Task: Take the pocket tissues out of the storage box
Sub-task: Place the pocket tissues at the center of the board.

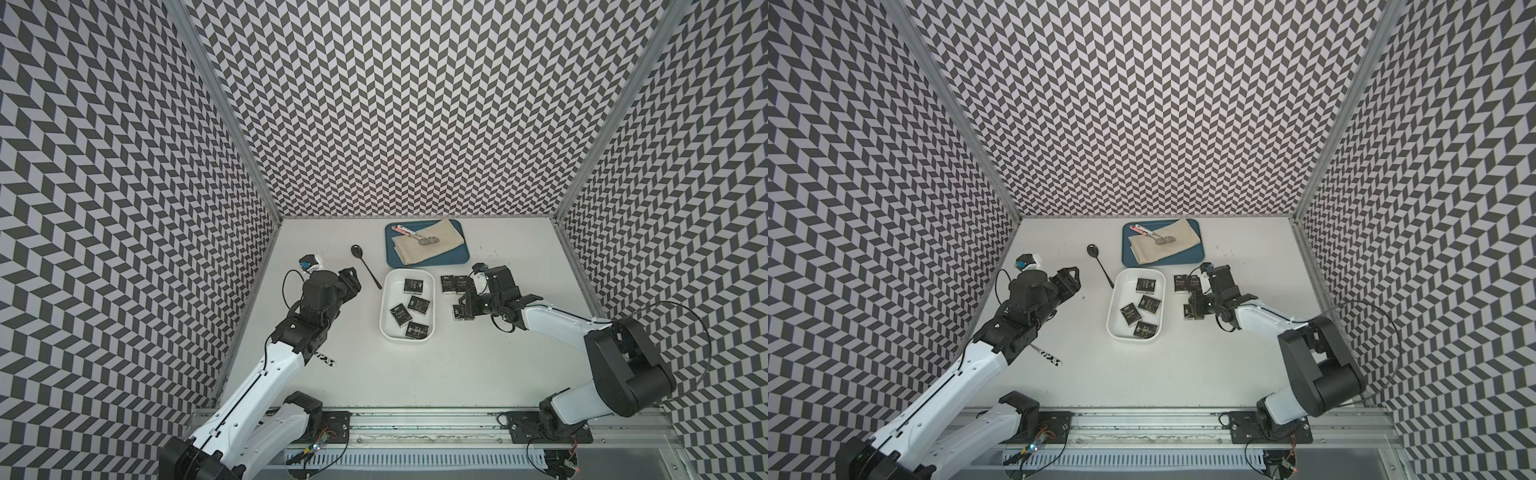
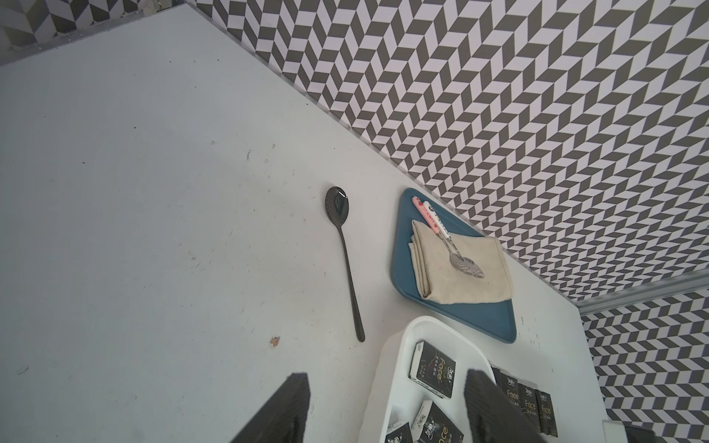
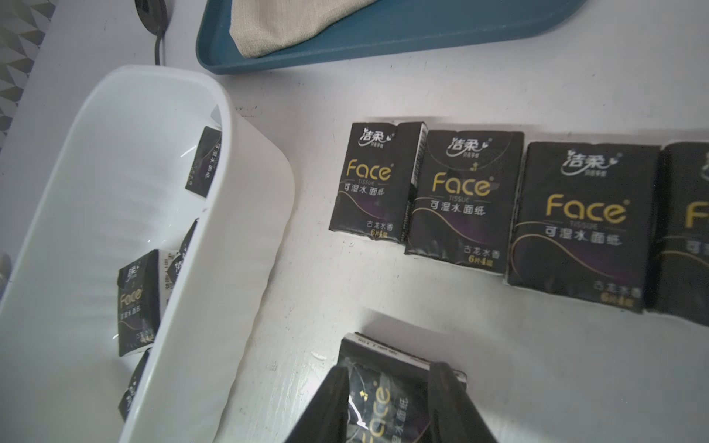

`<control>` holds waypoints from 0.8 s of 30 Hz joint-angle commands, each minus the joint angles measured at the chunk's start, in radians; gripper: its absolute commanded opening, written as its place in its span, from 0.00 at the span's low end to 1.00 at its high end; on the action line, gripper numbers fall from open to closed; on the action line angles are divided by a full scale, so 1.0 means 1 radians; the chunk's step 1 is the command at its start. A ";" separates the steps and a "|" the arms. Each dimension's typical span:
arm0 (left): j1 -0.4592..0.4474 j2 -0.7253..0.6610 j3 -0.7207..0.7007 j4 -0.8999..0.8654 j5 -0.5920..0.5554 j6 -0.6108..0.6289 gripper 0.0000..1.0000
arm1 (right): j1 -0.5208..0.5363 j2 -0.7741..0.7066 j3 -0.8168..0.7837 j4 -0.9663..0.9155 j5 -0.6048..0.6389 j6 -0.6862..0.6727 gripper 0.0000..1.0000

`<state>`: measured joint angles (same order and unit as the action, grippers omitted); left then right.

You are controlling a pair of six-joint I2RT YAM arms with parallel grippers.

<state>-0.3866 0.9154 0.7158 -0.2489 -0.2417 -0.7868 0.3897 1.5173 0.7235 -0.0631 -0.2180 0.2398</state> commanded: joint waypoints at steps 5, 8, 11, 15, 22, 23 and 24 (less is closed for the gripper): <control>-0.008 -0.012 0.023 -0.008 -0.007 -0.002 0.69 | 0.001 0.046 -0.001 0.082 -0.002 -0.011 0.40; -0.008 -0.011 0.021 -0.003 -0.005 -0.003 0.69 | -0.002 0.052 -0.009 0.080 -0.003 -0.015 0.40; -0.008 -0.006 0.021 -0.004 -0.003 -0.003 0.69 | -0.002 0.054 -0.011 0.067 -0.020 -0.013 0.40; -0.008 -0.010 0.021 -0.003 -0.004 -0.005 0.69 | -0.002 0.024 -0.024 0.061 -0.025 -0.007 0.40; -0.008 -0.017 0.026 -0.010 -0.009 -0.003 0.69 | -0.005 0.013 0.001 -0.009 -0.018 -0.032 0.41; -0.007 -0.018 0.027 -0.011 -0.011 -0.003 0.69 | -0.006 0.007 0.001 -0.015 -0.018 -0.029 0.40; -0.008 -0.018 0.027 -0.012 -0.013 -0.003 0.69 | -0.006 0.000 0.004 -0.024 -0.022 -0.025 0.40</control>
<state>-0.3866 0.9150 0.7158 -0.2493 -0.2420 -0.7872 0.3878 1.5536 0.7116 -0.0689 -0.2337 0.2203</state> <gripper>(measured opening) 0.690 0.405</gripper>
